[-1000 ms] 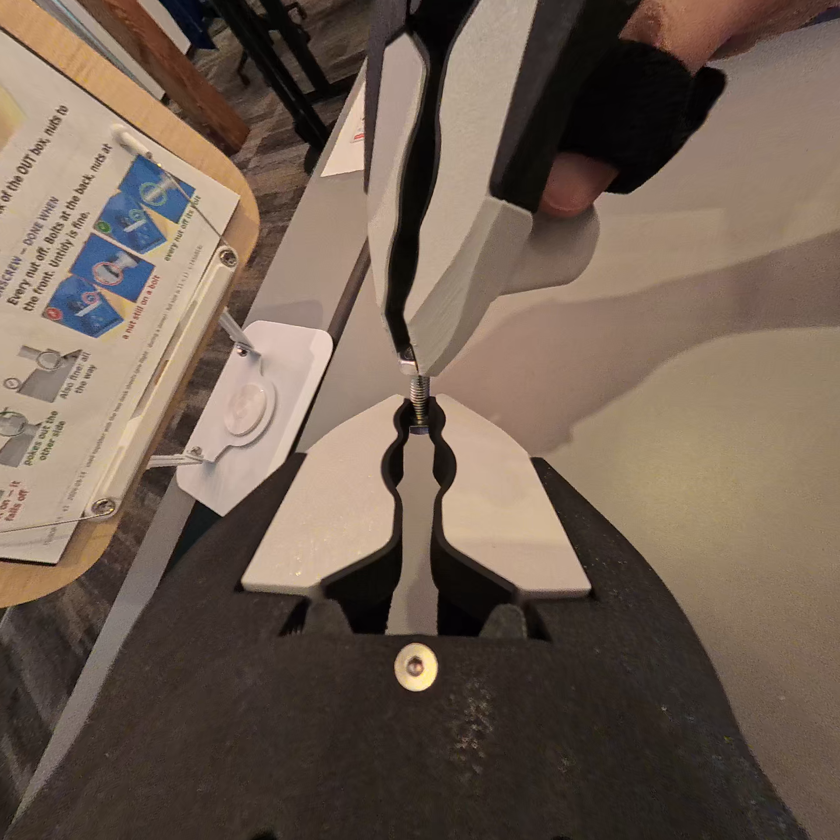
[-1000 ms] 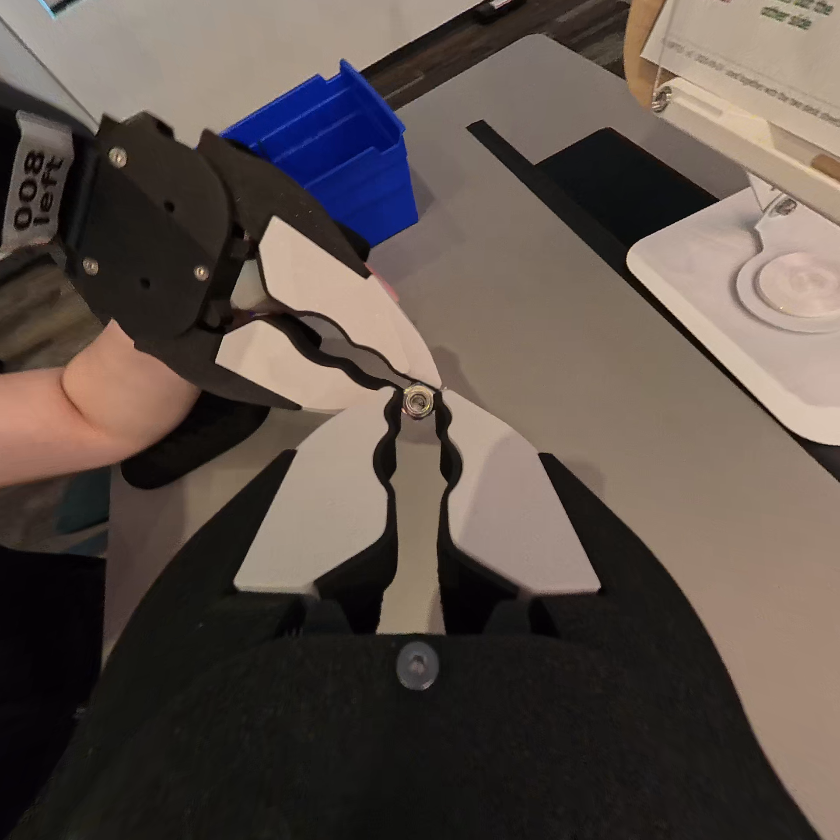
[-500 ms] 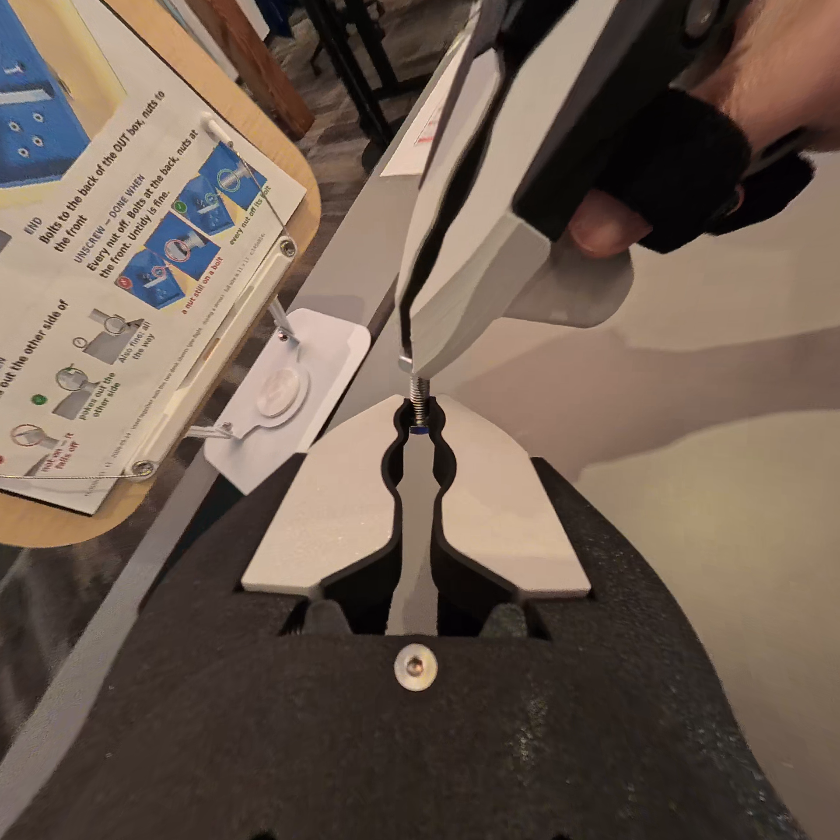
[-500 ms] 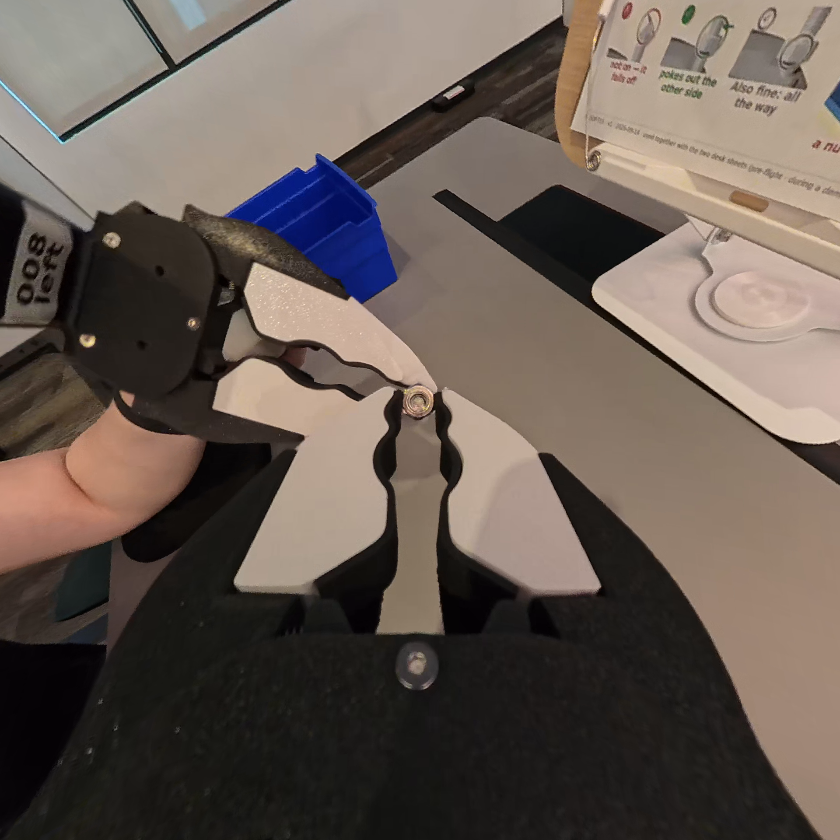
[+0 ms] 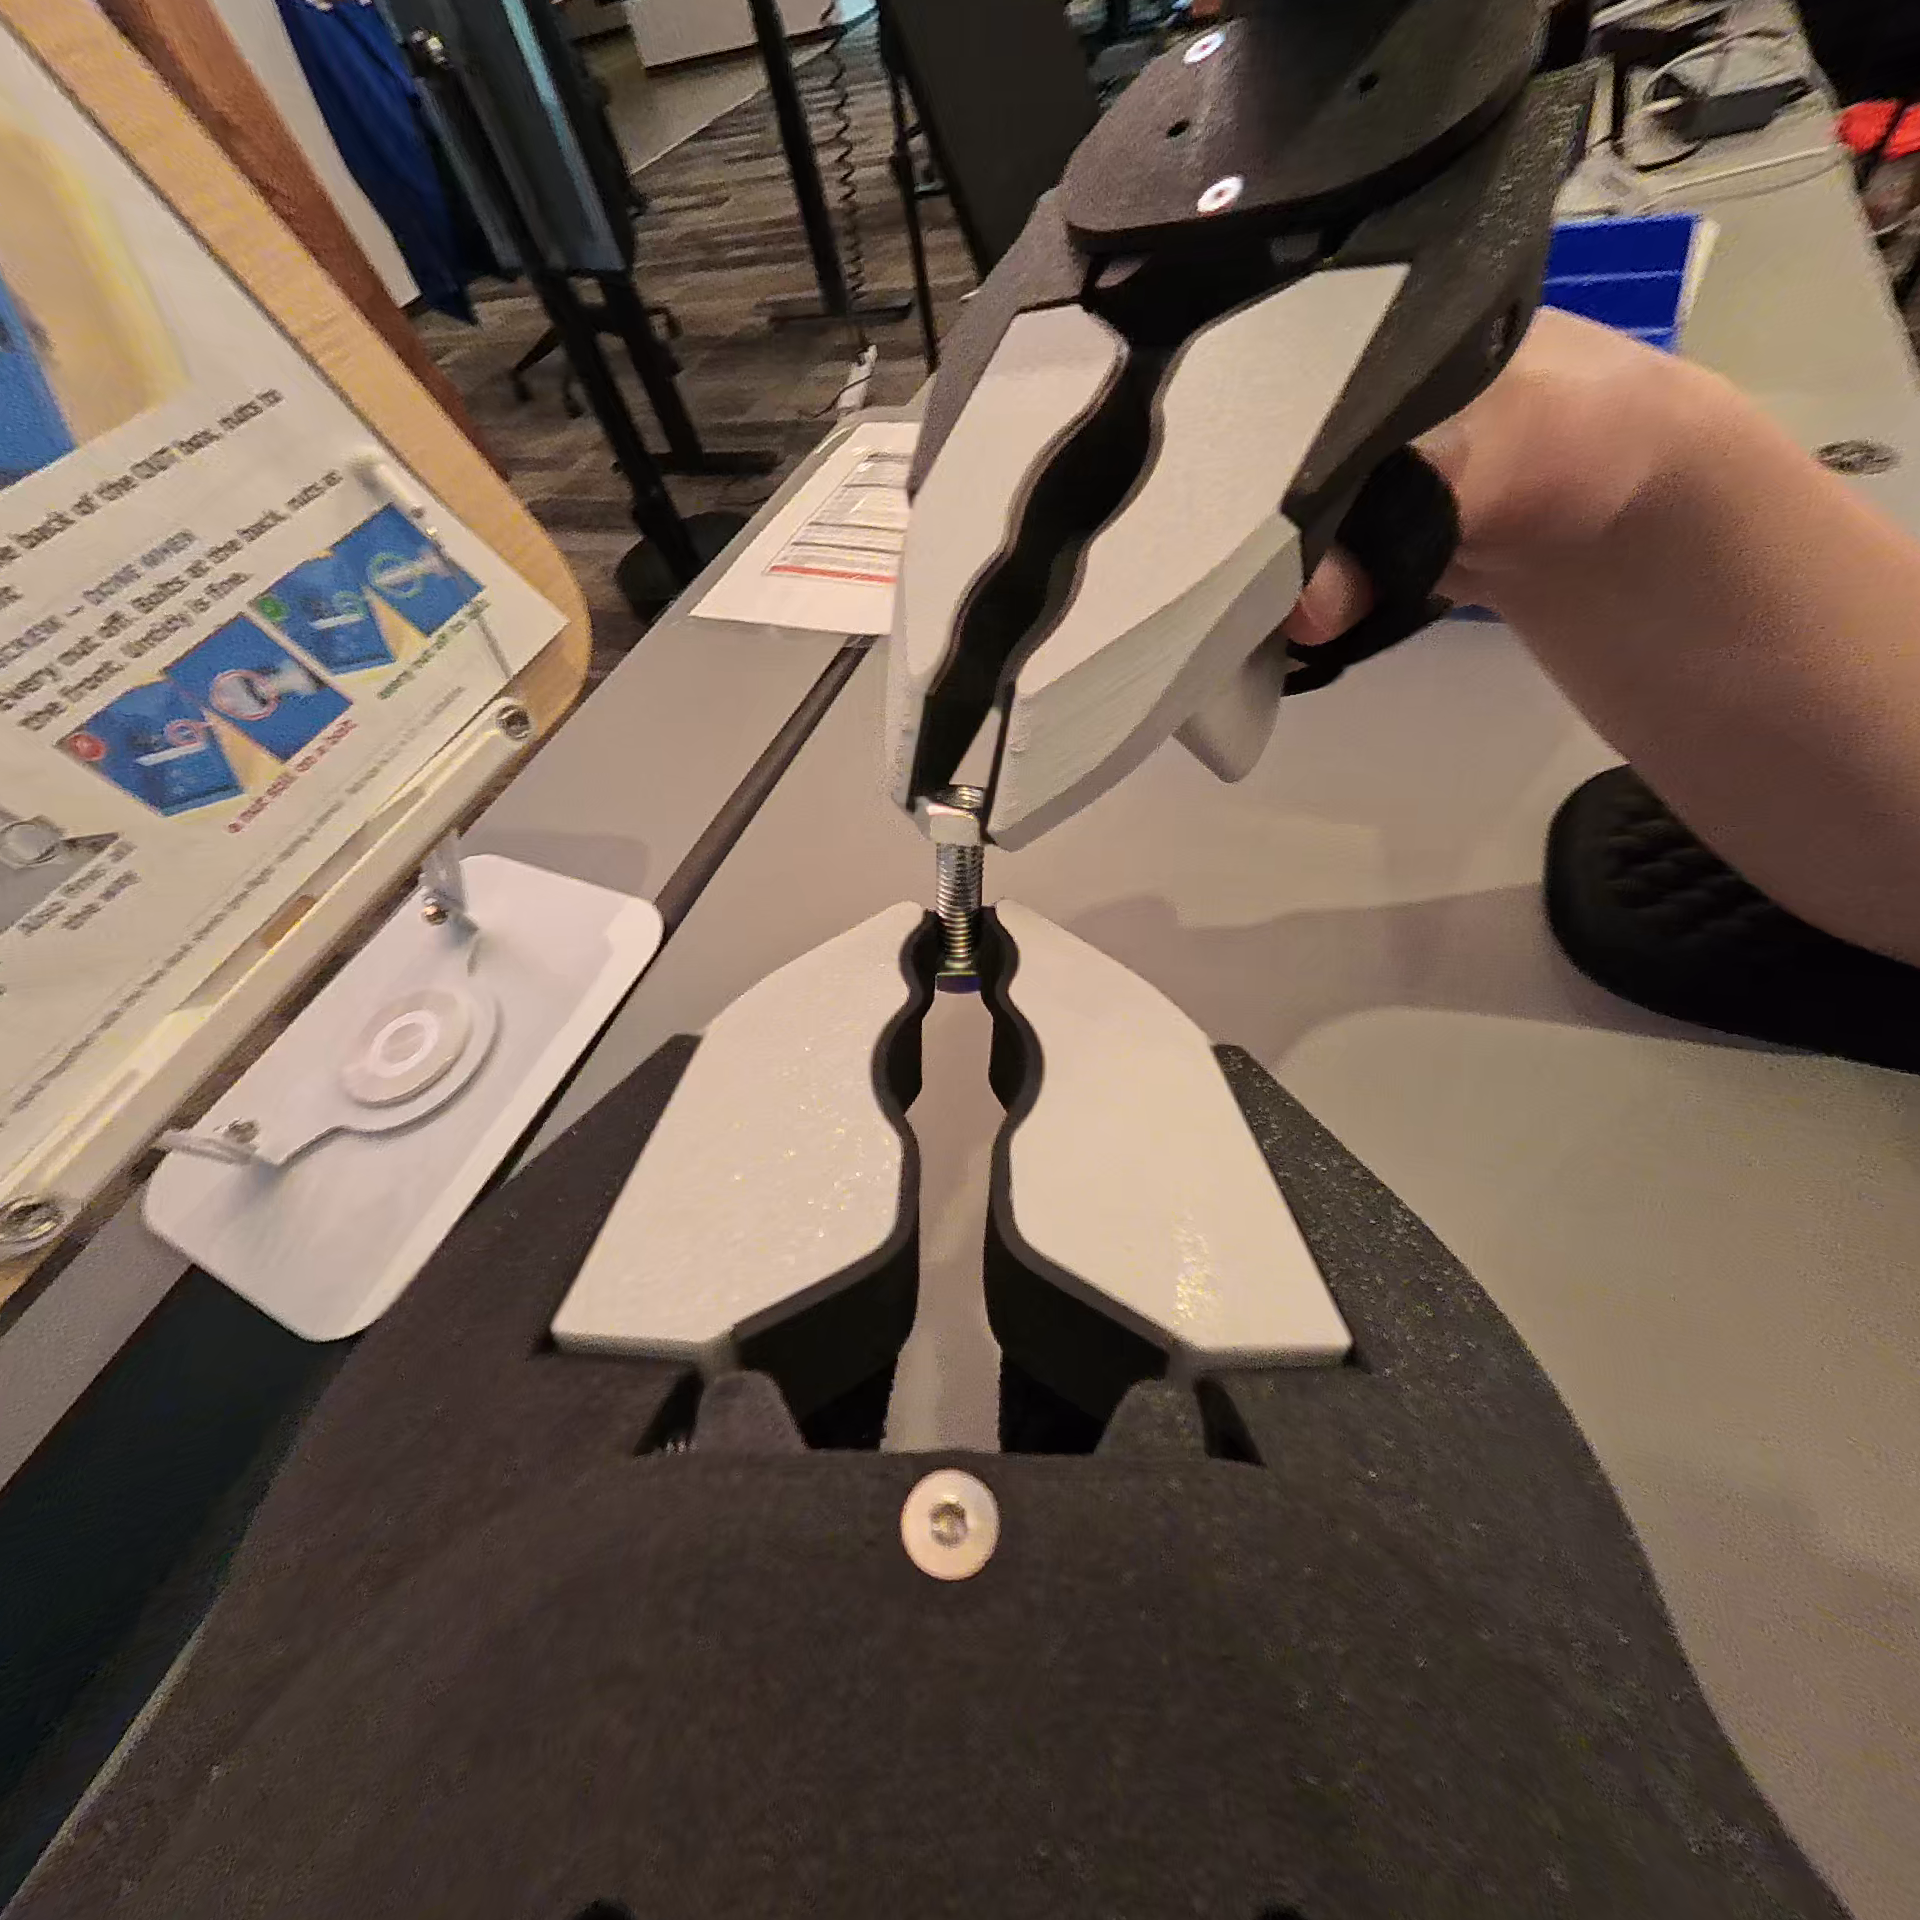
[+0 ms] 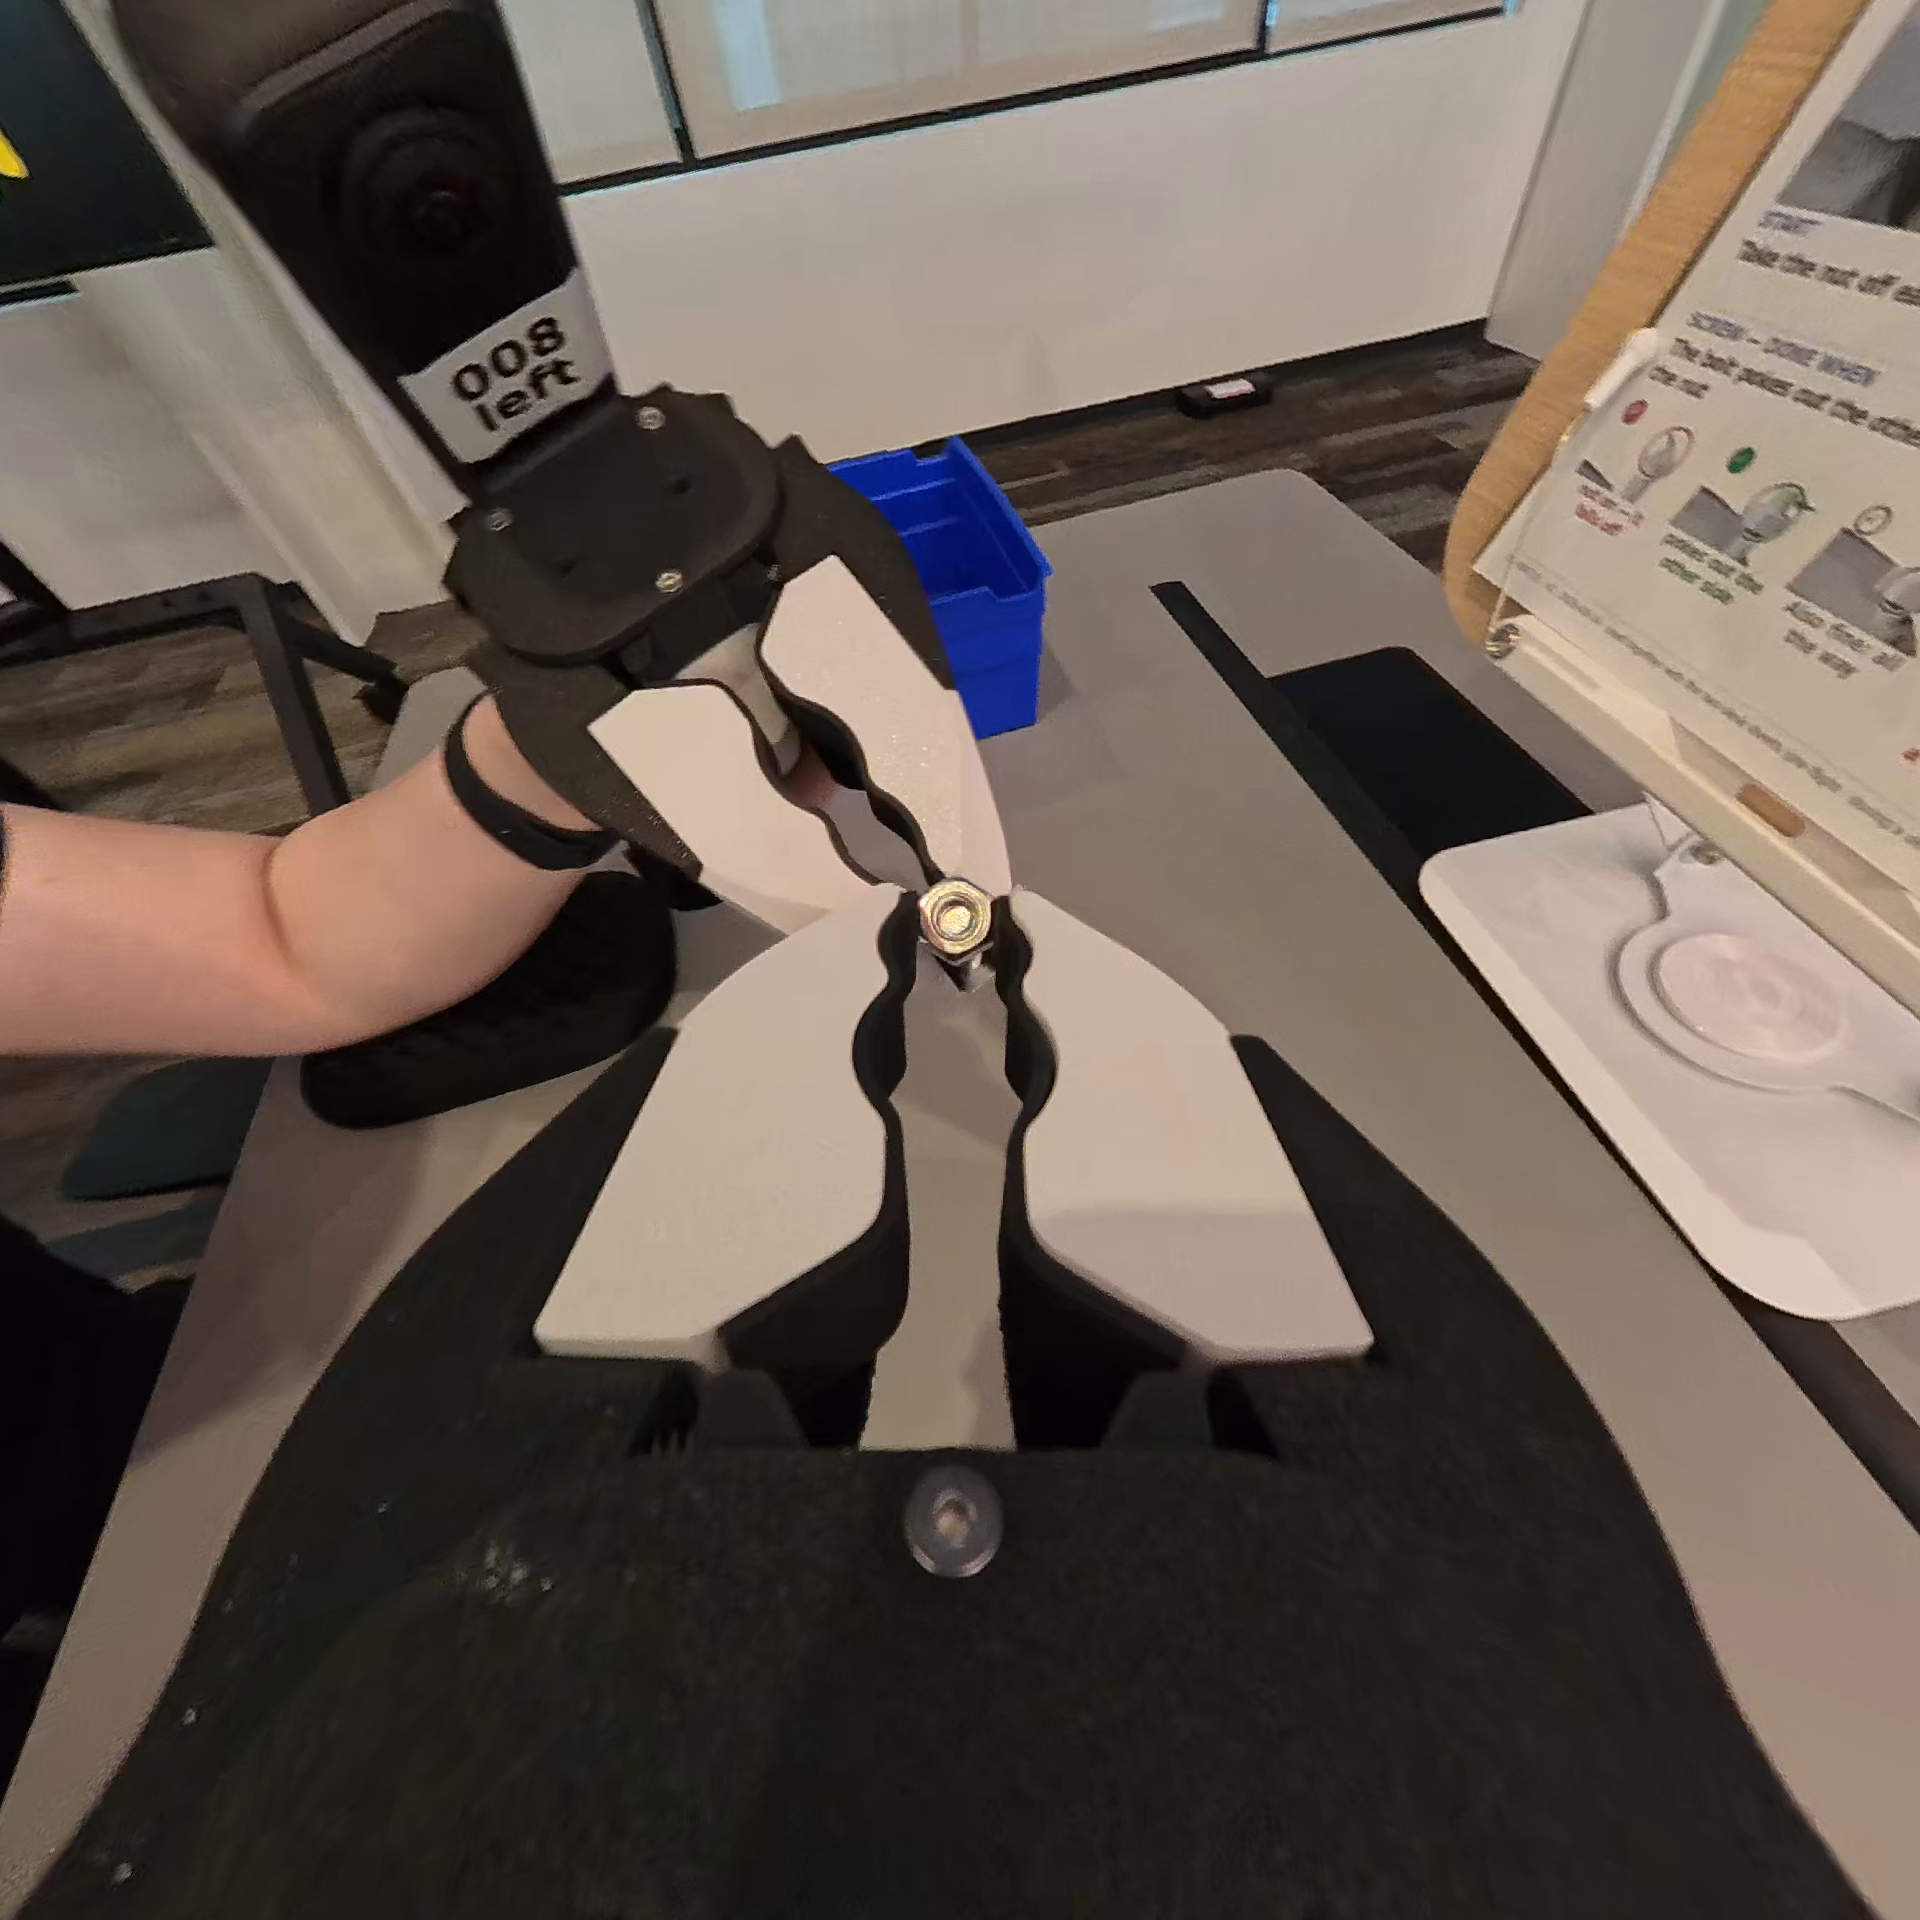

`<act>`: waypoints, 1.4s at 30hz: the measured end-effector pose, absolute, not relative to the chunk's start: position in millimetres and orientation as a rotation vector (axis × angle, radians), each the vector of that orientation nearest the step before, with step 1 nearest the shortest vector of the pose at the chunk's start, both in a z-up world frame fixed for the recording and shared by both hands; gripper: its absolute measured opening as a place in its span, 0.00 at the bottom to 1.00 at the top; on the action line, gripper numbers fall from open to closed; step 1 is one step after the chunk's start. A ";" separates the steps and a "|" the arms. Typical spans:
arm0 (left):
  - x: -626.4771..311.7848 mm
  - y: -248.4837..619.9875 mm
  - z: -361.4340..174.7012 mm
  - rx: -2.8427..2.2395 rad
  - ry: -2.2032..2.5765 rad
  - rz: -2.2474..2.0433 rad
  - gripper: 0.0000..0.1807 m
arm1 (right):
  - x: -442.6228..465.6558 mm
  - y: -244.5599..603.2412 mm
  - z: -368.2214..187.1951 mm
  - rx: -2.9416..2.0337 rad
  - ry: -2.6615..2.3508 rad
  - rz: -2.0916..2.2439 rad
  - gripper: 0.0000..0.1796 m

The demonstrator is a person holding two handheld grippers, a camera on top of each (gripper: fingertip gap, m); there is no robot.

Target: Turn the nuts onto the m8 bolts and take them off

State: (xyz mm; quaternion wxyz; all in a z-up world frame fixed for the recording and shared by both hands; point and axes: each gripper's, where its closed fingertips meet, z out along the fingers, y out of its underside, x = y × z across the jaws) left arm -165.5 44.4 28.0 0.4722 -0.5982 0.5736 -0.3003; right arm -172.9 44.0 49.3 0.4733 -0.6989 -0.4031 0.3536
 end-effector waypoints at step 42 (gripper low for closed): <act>-161.8 -8.0 -0.5 -1.479 1.752 -0.856 0.04 | -163.7 -8.2 18.3 -1.740 -1.446 0.689 0.08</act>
